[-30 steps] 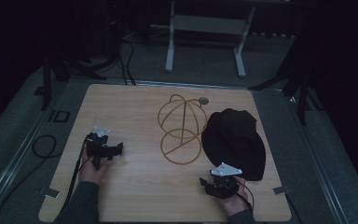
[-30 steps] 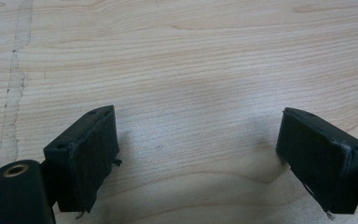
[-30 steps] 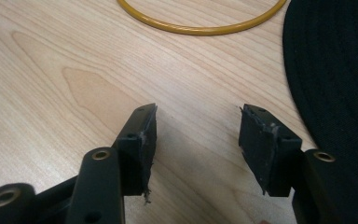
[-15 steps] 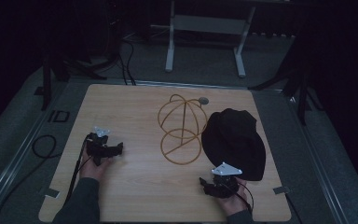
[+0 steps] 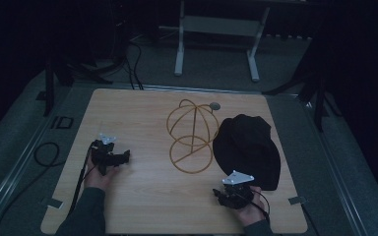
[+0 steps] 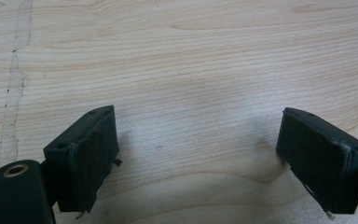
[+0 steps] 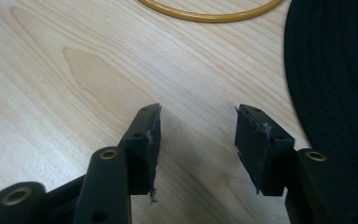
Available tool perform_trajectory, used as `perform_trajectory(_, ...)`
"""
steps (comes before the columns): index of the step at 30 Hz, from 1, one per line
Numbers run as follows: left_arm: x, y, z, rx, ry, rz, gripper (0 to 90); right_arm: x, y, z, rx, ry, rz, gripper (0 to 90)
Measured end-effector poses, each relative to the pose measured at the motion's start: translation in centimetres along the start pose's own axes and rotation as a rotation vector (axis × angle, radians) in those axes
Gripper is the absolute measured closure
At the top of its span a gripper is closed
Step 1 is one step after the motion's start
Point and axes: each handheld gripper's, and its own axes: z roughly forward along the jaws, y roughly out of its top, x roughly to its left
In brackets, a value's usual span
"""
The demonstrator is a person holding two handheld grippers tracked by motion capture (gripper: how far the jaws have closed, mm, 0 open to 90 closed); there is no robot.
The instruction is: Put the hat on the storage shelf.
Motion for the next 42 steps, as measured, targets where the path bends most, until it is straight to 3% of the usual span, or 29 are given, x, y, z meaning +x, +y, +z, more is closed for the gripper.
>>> perform_trajectory(4, 0.0, 0.0, 0.0, 0.0, 0.0, 0.0, 12.9, -0.1, 0.5, -1.0, 0.007, 0.02, -0.023, 44.0)
perform_trajectory(6, 0.0, 0.0, 0.0, 0.0, 0.0, 0.0, 12.9, -0.1, 0.8, -1.5, 0.013, 0.006, -0.045, 44.6)
perform_trajectory(14, 0.0, 0.0, 0.0, -0.002, 0.0, -0.002, 12.9, -0.6, 1.7, -3.1, 0.05, -0.017, -0.089, 54.6)
perform_trajectory(19, 0.0, 0.0, 0.0, -0.002, 0.0, -0.002, 12.9, -1.4, 1.9, -4.0, 0.07, 0.003, -0.078, 60.1)
perform_trajectory(30, 0.0, 0.0, 0.0, -0.002, 0.0, -0.003, 12.9, -3.1, 2.8, -5.7, 0.092, -0.012, -0.068, 62.9)
perform_trajectory(37, 0.0, 0.0, 0.0, 0.0, -0.001, -0.002, 12.9, -3.9, 3.7, -6.8, 0.113, 0.002, -0.081, 63.9)
perform_trajectory(42, 0.0, 0.0, 0.0, 0.0, -0.001, -0.002, 12.9, -4.0, 4.0, -7.1, 0.146, -0.014, -0.1, 63.8)
